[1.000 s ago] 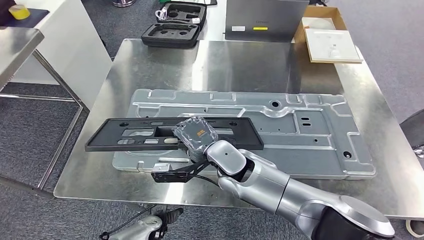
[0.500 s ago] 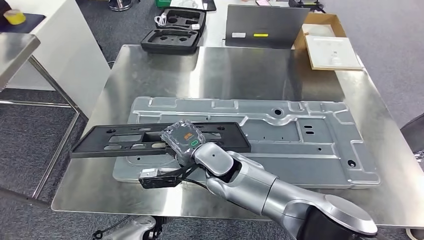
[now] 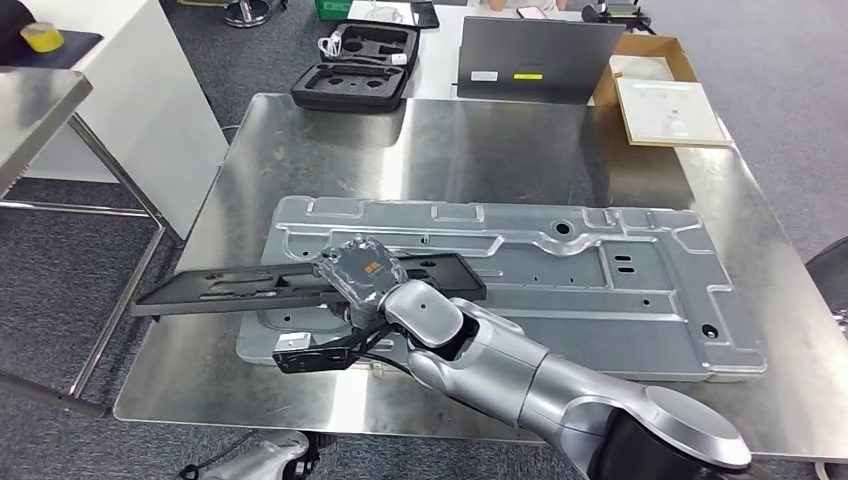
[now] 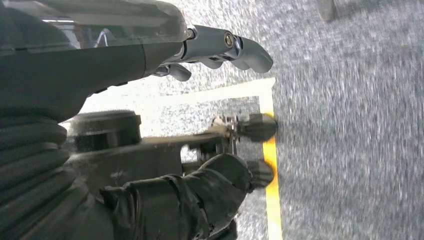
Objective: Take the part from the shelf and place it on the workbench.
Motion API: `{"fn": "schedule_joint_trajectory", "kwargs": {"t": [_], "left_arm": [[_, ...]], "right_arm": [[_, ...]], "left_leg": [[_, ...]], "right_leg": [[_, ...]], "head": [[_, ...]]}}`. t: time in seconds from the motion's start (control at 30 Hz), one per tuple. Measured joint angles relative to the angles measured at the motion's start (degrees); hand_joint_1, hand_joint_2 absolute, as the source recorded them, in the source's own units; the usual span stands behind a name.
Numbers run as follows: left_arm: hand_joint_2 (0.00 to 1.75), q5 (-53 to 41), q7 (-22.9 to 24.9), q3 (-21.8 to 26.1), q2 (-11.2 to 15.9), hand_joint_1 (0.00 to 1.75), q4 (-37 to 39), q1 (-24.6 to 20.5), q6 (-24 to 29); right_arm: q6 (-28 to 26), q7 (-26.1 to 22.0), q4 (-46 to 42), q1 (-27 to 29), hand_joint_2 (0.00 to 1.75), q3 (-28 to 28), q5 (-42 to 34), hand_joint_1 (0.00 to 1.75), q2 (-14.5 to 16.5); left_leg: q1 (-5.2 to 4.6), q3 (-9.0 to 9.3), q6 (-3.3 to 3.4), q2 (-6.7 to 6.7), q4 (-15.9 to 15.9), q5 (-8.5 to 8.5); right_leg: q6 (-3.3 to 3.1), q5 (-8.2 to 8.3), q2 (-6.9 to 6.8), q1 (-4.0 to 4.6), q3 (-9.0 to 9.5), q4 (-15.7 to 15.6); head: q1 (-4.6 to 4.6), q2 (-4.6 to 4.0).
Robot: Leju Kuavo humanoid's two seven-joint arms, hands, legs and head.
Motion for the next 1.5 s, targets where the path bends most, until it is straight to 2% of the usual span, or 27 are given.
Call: {"fn": "schedule_joint_trajectory", "kwargs": {"t": [0.03, 0.1, 0.2, 0.27, 0.3, 0.37, 0.43, 0.57, 0.63, 0.7, 0.73, 0.77, 0.8, 0.83, 0.9, 0.93, 0.97, 1.07, 1.13, 1.2, 1.23, 1.27, 1.3, 1.33, 1.4, 1.43, 1.5], "left_arm": [[0.00, -0.1, 0.0, 0.0, 0.0, 0.00, 0.0, 0.0, 0.1], [0.00, -0.3, 0.0, 0.0, -0.1, 0.00, 0.0, -0.1, 0.2], [0.00, -0.4, 0.2, 0.0, 0.0, 0.00, 0.0, -0.1, 0.1], [0.00, -0.8, 0.4, 0.0, 0.0, 0.00, 0.0, -0.1, 0.0], [0.00, -1.1, 0.4, 0.0, 0.0, 0.00, 0.0, 0.0, -0.1], [0.00, -1.7, 0.5, 0.0, 0.0, 0.00, 0.0, 0.0, 0.0], [0.00, -2.0, 0.4, 0.0, -0.1, 0.00, 0.0, -0.1, -0.1], [0.00, -1.5, -1.4, 0.0, -0.4, 0.00, 0.0, -0.1, -2.6], [0.00, -0.7, -2.6, 0.0, -0.4, 0.00, -0.1, -0.3, -3.4], [0.00, 0.4, -3.4, 0.0, -0.3, 0.00, -0.1, -0.6, -3.6], [0.00, 0.9, -3.4, 0.0, -0.3, 0.00, -0.1, -0.7, -3.6], [0.00, 1.3, -3.3, 0.0, -0.3, 0.00, 0.0, -0.7, -3.6], [0.00, 1.7, -3.2, 0.0, -0.2, 0.00, 0.0, -0.7, -3.6], [0.00, 1.9, -3.0, 0.0, -0.2, 0.00, 0.0, -0.7, -3.5], [0.00, 2.1, -2.6, 0.0, -0.1, 0.00, 0.0, -0.8, -3.0], [0.00, 2.2, -2.4, 0.0, 0.0, 0.00, 0.0, -0.8, -2.6], [0.00, 2.2, -2.2, 0.0, 0.1, 0.00, 0.1, -0.9, -2.2], [0.00, 2.6, -1.4, 0.0, 0.6, 0.00, 0.4, -0.9, -1.3], [0.00, 3.2, -1.2, 0.0, 0.9, 0.00, 0.6, -0.9, -1.2], [0.00, 3.8, -1.3, 0.0, 1.0, 0.00, 0.6, -0.8, -1.4], [0.00, 3.9, -1.3, 0.1, 1.0, 0.00, 0.6, -0.8, -1.5], [0.00, 4.0, -1.3, 0.1, 1.0, 0.00, 0.6, -0.8, -1.7], [0.00, 4.0, -1.2, 0.2, 1.0, 0.00, 0.6, -0.8, -1.9], [0.00, 3.9, -1.2, 0.3, 0.9, 0.00, 0.6, -0.8, -2.0], [0.00, 3.9, -1.1, 0.4, 0.9, 0.00, 0.6, -0.8, -2.2], [0.00, 3.9, -1.2, 0.5, 0.8, 0.00, 0.6, -0.9, -2.2], [0.00, 3.9, -1.3, 0.6, 0.5, 0.00, 0.6, -0.9, -2.3]], "right_arm": [[0.0, 0.0, 0.0, 0.0, 0.00, 0.0, -0.1, 0.00, 0.0], [0.0, 0.0, 0.1, 0.1, 0.00, 0.0, -0.1, 0.00, 0.0], [0.4, 0.3, 0.1, 0.1, 0.00, 0.1, 1.3, 0.00, 0.0], [1.3, 0.9, 0.3, 0.1, 0.00, 0.4, 3.3, 0.00, 0.0], [1.7, 1.1, 0.5, 0.1, 0.00, 0.6, 4.0, 0.00, 0.0], [2.4, 1.3, 0.8, 0.1, 0.00, 0.9, 4.7, 0.00, 0.0], [2.6, 1.4, 1.0, -0.1, 0.00, 1.1, 4.8, 0.00, -0.1], [3.0, 1.5, 1.6, -0.1, 0.00, 1.6, 4.8, 0.00, -0.1], [3.0, 1.3, 1.9, -0.1, 0.00, 1.7, 4.6, 0.00, -0.1], [3.1, 1.1, 2.3, 0.0, 0.00, 1.7, 4.6, 0.00, -0.1], [3.1, 1.1, 2.5, 0.0, 0.00, 1.8, 4.8, 0.00, -0.1], [3.1, 1.0, 2.7, 0.1, 0.00, 1.9, 5.0, 0.00, 0.0], [3.1, 1.0, 2.8, 0.1, 0.00, 2.0, 5.2, 0.00, 0.0], [3.0, 1.0, 3.0, 0.1, 0.00, 2.1, 5.4, 0.00, 0.1], [2.8, 1.0, 3.2, 0.0, 0.00, 2.3, 5.5, 0.00, 0.4], [2.7, 1.1, 3.3, -0.1, 0.00, 2.3, 5.5, 0.00, 0.5], [2.6, 1.1, 3.3, -0.1, 0.00, 2.3, 5.5, 0.00, 0.7], [2.1, 1.2, 3.5, -0.1, 0.00, 2.5, 5.5, 0.00, 1.1], [2.0, 1.2, 3.6, -0.1, 0.00, 2.7, 5.5, 0.00, 1.3], [1.9, 1.2, 3.8, -0.1, 0.00, 2.8, 5.5, 0.00, 1.6], [1.9, 1.2, 3.8, 0.0, 0.00, 2.9, 5.6, 0.00, 1.7], [1.8, 1.2, 3.9, 0.0, 0.00, 3.0, 5.6, 0.00, 1.7], [1.8, 1.2, 3.9, 0.1, 0.00, 3.1, 5.6, 0.00, 1.7], [1.6, 1.2, 4.0, 0.1, 0.00, 3.2, 5.6, 0.00, 1.8], [1.2, 1.2, 4.0, 0.1, 0.00, 3.3, 5.6, 0.00, 1.9], [0.8, 1.2, 4.0, 0.0, 0.00, 3.3, 5.6, 0.00, 2.0], [0.1, 1.4, 4.0, 0.0, 0.00, 3.4, 5.5, 0.00, 2.0]], "left_leg": [[0.06, -0.04, -0.28, 0.04, -0.1, 0.00], [0.02, -0.58, -0.97, 0.15, 1.3, -1.06], [0.24, -4.53, -1.92, 0.27, 10.4, -5.59], [0.39, -6.38, -2.21, 0.29, 14.2, -6.42], [0.42, -5.87, -2.25, 0.29, 13.1, -5.34], [0.43, -2.42, -2.09, 0.30, 6.3, -2.04], [0.18, 0.39, -1.52, 0.24, 0.9, -0.61], [0.06, 0.93, -0.05, 0.13, -0.5, -0.10], [0.31, 0.90, 0.67, 0.31, -1.1, 0.39], [0.36, 0.60, 1.05, 0.43, -1.1, 0.73], [0.36, 0.37, 1.11, 0.46, -1.1, 0.89], [0.37, 0.11, 1.11, 0.46, -1.1, 1.08], [0.40, -0.16, 1.02, 0.45, -1.0, 1.30], [0.46, -0.42, 0.89, 0.43, -1.0, 1.51], [0.55, -0.90, 0.42, 0.39, -0.8, 1.95], [0.56, -1.08, 0.08, 0.39, -0.8, 2.22], [0.54, -1.24, -0.32, 0.40, -0.8, 2.54], [0.67, -1.86, -1.49, 0.47, -0.9, 3.27], [0.88, -3.27, -2.03, 0.52, 1.5, 0.75], [0.96, -5.68, -2.39, 0.50, 8.4, -4.10], [0.97, -6.71, -2.57, 0.49, 12.3, -5.92], [1.00, -7.17, -2.72, 0.49, 14.9, -6.75], [1.06, -6.72, -2.86, 0.51, 15.5, -6.49], [1.16, -5.24, -2.98, 0.52, 13.9, -5.30], [1.31, -1.03, -3.19, 0.49, 7.5, -3.00], [1.23, 0.52, -3.10, 0.38, 5.0, -2.44], [0.99, 1.51, -2.63, 0.17, 3.1, -2.71]], "right_leg": [[-0.04, 0.22, 0.00, -0.21, 0.27, -0.3], [-0.20, 0.68, -0.05, -0.70, 0.99, -1.1], [-0.42, 0.81, -0.06, -0.97, 1.41, -1.4], [-0.45, 0.63, -0.05, -0.97, 1.39, -1.1], [-0.41, 0.49, -0.02, -0.98, 1.40, -0.9], [-0.15, 0.08, 0.03, -1.03, 1.41, -0.5], [0.33, -0.25, -0.02, -0.91, 1.22, -0.2], [1.34, -0.46, -0.10, -0.82, 0.97, 0.1], [1.92, -3.04, -0.02, -0.88, -0.28, 3.1], [2.35, -7.24, -0.01, -1.15, -2.91, 10.1], [2.50, -8.71, -0.01, -1.28, -4.08, 13.4], [2.61, -9.20, -0.02, -1.40, -4.56, 15.3], [2.68, -8.54, -0.03, -1.52, -3.92, 14.8], [2.70, -7.08, -0.04, -1.62, -2.23, 12.3], [2.61, -4.22, -0.01, -1.64, 2.49, 4.3], [2.46, -3.39, 0.07, -1.50, 3.99, 1.5], [2.30, -3.09, 0.16, -1.34, 4.64, 0.0], [1.28, -2.14, 0.32, -1.12, 3.82, -0.3], [0.29, -1.24, 0.29, -1.28, 3.07, -0.5], [-0.27, -0.71, 0.24, -1.31, 2.31, -0.4], [-0.36, -0.60, 0.20, -1.28, 1.99, -0.2], [-0.36, -0.56, 0.16, -1.27, 1.72, 0.0], [-0.34, -0.56, 0.12, -1.31, 1.46, 0.3], [-0.26, -0.62, 0.13, -1.40, 1.22, 0.7], [0.15, -0.87, 0.22, -1.52, 0.66, 1.5], [0.44, -0.95, 0.29, -1.48, 0.35, 1.8], [1.10, -0.74, 0.41, -1.26, -0.18, 2.1]], "head": [[0.09, 0.00], [-0.06, 0.00], [-0.38, 0.00], [-0.38, 0.01], [-0.38, 0.01], [-0.37, 0.01], [-0.35, 0.00], [-0.33, 0.00], [-0.17, 0.00], [0.01, 0.00], [0.03, 0.01], [0.04, 0.00], [0.04, 0.00], [0.04, 0.00], [0.06, 0.00], [0.02, 0.00], [0.02, 0.00], [-0.04, 0.00], [-0.10, -0.01], [-0.15, -0.01], [-0.14, -0.01], [-0.13, 0.00], [-0.13, 0.00], [-0.13, 0.01], [-0.16, -0.01], [-0.20, -0.01], [-0.19, 0.00]]}}
